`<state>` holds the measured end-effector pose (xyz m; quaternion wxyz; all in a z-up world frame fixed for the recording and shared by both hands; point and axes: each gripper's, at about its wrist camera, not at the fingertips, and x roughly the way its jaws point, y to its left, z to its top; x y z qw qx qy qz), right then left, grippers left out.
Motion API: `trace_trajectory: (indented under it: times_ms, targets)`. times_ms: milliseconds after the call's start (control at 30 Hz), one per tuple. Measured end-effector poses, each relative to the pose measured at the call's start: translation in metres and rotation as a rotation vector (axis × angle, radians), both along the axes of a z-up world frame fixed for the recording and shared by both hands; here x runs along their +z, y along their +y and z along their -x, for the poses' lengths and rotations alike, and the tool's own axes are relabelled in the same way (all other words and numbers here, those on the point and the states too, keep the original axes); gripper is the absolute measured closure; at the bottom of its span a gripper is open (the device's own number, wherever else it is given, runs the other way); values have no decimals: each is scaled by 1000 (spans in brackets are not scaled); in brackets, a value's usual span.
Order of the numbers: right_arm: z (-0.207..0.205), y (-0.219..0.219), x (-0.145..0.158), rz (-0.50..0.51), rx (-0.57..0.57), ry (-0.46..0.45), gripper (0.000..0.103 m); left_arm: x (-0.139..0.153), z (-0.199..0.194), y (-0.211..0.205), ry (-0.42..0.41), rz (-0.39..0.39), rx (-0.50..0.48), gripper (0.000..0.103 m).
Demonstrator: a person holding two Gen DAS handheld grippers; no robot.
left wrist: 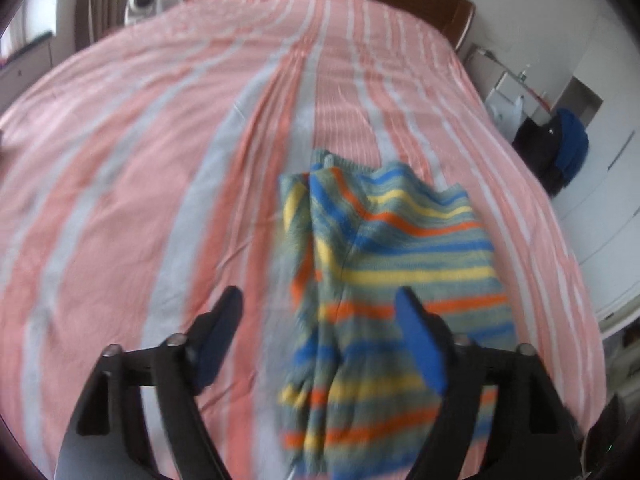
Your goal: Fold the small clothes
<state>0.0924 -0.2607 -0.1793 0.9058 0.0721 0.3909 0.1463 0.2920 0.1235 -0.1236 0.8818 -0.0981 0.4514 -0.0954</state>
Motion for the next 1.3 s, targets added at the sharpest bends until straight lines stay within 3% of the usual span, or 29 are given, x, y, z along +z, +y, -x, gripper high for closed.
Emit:
trace_trajectory:
  times_ms: [267,467,600,1300]
  targets:
    - [0,-1,0,-1,1,0,17,6,57,20,-22,-62,-4,13]
    - [-1,-1,0,5,2,0,16,1,83,27,7,-4,31,13]
    - [-1,0,0,11,3,1,16,2,94,29,0,-13,35,12]
    - [-2,0,0,7,5,1,14,-5,93,38,17,-41,67,12]
